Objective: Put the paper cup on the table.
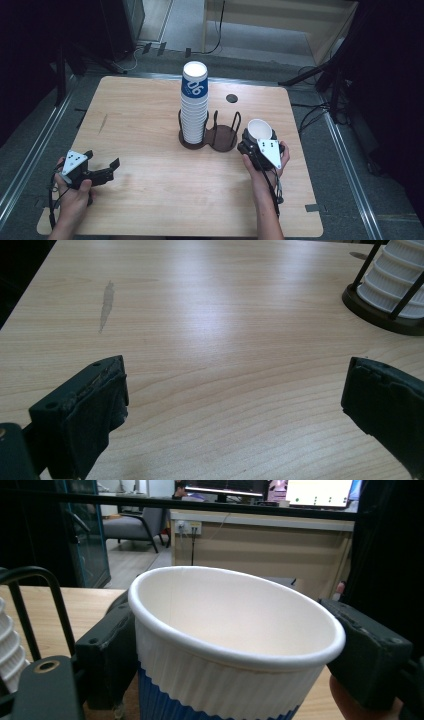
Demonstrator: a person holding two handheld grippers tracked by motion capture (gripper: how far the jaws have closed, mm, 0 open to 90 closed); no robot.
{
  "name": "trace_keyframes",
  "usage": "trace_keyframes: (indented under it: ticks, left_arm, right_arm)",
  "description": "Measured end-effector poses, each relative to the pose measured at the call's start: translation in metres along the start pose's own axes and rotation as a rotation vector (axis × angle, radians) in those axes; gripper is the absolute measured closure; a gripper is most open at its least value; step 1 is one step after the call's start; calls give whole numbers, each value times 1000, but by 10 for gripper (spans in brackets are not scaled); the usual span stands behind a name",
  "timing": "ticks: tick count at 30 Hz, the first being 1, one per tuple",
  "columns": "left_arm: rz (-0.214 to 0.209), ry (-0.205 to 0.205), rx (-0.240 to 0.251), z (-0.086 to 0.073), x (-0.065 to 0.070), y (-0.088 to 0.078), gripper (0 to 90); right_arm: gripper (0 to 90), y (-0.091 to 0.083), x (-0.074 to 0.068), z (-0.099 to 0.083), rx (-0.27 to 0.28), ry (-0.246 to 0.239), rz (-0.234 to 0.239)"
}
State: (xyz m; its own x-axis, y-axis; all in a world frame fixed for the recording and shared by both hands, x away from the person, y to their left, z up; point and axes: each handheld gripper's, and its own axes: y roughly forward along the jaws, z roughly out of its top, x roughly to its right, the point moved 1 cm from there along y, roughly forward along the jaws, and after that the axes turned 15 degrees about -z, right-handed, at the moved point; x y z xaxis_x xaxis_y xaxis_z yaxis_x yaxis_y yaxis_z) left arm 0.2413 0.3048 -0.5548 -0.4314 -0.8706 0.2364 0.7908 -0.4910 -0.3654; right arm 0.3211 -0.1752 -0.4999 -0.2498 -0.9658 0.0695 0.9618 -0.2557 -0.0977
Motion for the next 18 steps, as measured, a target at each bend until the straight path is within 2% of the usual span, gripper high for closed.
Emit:
trace_keyframes:
  ticks: [3,7,9,12,15,18]
  left_arm:
    - [5,5,-1,0,1,0,0]
    - [-1,-13,5,0,-1,0,0]
    - [-6,-24,7,0,-1,-1,0]
    - [-5,-20,8,0,-1,-1,0]
    - [-8,-20,8,0,-1,0,0]
    - [-11,-23,6,0,-1,0,0]
  right_arm:
    - [154,13,0,-5,-13,8,-5]
    - [154,24,-1,-11,-19,-2,-11]
    - [154,30,-3,-15,-16,-28,-22]
    - [154,39,-3,-21,-41,-52,-36]
    - [154,46,-1,-24,-58,-59,-53]
    - [154,51,0,-26,-64,-100,-64]
